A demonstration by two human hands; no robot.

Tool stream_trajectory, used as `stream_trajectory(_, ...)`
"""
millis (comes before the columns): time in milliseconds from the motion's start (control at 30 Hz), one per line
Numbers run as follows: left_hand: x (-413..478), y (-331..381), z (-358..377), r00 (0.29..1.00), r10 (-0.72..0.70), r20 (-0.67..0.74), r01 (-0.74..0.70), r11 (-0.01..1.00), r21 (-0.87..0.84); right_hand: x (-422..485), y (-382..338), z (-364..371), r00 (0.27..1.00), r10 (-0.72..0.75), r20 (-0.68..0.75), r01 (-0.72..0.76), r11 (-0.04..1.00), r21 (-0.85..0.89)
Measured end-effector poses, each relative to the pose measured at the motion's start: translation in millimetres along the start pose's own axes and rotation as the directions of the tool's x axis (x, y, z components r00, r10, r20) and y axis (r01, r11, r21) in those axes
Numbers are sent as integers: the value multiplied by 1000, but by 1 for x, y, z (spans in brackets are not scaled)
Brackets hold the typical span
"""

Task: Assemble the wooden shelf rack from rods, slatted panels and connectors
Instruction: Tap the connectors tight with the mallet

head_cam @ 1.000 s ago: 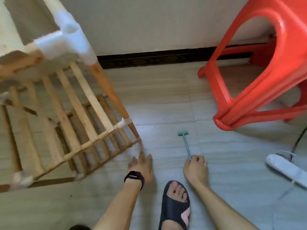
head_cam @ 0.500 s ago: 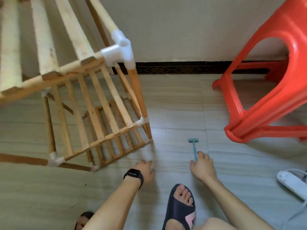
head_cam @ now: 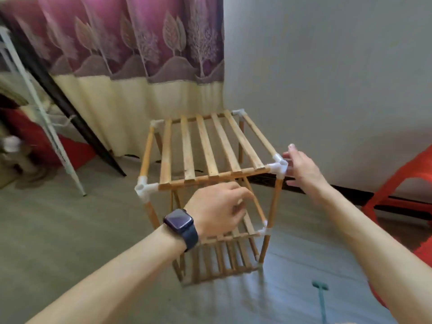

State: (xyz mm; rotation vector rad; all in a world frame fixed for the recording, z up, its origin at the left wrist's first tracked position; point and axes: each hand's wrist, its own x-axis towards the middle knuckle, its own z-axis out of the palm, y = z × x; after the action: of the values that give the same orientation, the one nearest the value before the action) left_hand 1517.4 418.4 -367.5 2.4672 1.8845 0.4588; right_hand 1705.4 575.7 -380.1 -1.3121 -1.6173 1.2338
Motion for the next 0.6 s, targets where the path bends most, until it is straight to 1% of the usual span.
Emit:
stream_trajectory(33, -4, -7, -20, 990, 36, -137, -33, 999, 23, 4, -18, 2, 1000, -17, 8, 17, 999, -31)
stream_trajectory(67, -6, -18, -37, 961, 31, -275, -10, 997, 78, 12, -33, 4, 1000, -15, 14, 16, 996, -90)
stream_trajectory(100, -6, -32, -51, 921, -35, -388, 96, 986, 138, 18, -46, 6, 1000, 7, 25, -3, 990, -141)
stream_trajectory(133, -7, -50, -61, 876, -189, -443, 286, 945, 162, 23, -55, 9, 998, 47, 52, -37, 982, -184)
stream_trajectory(167, -8, -68, -68, 807, -415, -420, 508, 851, 135, 26, -61, 12, 993, 81, 86, -61, 974, -220)
stream_trajectory(200, -9, -86, -70, 701, -644, -307, 689, 723, 56, 30, -62, 17, 989, 107, 105, -76, 961, -265)
stream_trajectory(233, -12, -101, -69, 584, -799, -139, 802, 595, -54, 32, -61, 22, 986, 127, 107, -87, 943, -320)
stream_trajectory(267, -14, -112, -64, 490, -871, 30, 858, 477, -191, 32, -58, 29, 986, 138, 91, -92, 917, -389)
stream_trajectory(300, -16, -121, -58, 436, -887, 149, 866, 370, -335, 30, -54, 35, 990, 133, 52, -94, 880, -467)
stream_trajectory(333, -18, -127, -52, 411, -890, 198, 839, 284, -463, 27, -51, 41, 994, 107, -3, -92, 835, -542)
stream_trajectory(367, -18, -131, -46, 396, -898, 193, 797, 232, -558, 24, -50, 44, 996, 77, -48, -90, 797, -597)
stream_trajectory(400, -19, -132, -41, 385, -910, 155, 762, 219, -609, 22, -48, 45, 996, 54, -75, -89, 780, -619)
stream_trajectory(467, -20, -132, -37, 387, -921, 45, 752, 287, -594, 19, -47, 43, 995, 29, -95, -81, 790, -608)
stream_trajectory(500, -21, -130, -34, 396, -918, 18, 757, 315, -573, 15, -46, 41, 995, 24, -100, -80, 791, -606)
stream_trajectory(600, -27, -122, -32, 434, -901, 3, 725, 347, -595, 6, -42, 39, 994, 22, -110, -85, 789, -609)
